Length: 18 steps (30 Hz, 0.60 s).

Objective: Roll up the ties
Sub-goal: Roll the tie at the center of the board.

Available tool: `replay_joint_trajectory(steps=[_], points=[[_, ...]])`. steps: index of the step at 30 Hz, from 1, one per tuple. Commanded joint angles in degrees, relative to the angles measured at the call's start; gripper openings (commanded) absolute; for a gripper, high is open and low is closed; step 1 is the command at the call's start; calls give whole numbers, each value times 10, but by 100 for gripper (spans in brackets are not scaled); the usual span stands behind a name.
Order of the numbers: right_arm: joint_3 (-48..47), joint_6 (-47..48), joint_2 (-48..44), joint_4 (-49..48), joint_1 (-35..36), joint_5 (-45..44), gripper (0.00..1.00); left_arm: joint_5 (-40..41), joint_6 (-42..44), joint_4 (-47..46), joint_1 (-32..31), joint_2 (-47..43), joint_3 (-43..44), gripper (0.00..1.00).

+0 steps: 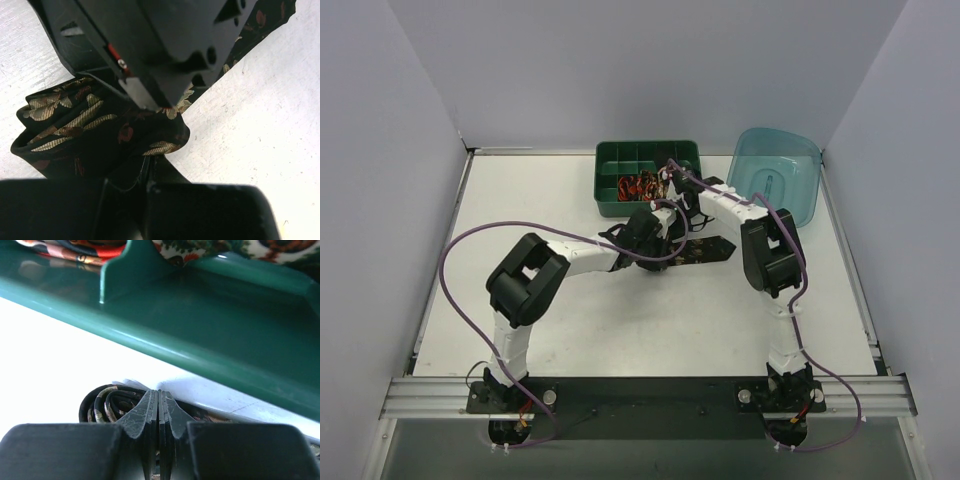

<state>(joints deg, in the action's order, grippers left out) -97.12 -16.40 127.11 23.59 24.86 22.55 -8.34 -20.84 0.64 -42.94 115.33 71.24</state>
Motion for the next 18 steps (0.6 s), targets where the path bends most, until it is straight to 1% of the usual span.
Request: replay_joint_trajectory(steps=[1,11,14,18], points=[[-3,-4,-27,52,5,-6,0,21,4,-37,3,-17,-6,0],[-73,-25,-18,51,-7,-14,0,37,19,-83,0,-109,-94,0],[-81,-28,-13,47,-7,-12,0,32,17,-98,0,-119,-110,0],[-88,-32,-1,44,-7,-9,0,18,17,-90,-1,-109,-105,0]])
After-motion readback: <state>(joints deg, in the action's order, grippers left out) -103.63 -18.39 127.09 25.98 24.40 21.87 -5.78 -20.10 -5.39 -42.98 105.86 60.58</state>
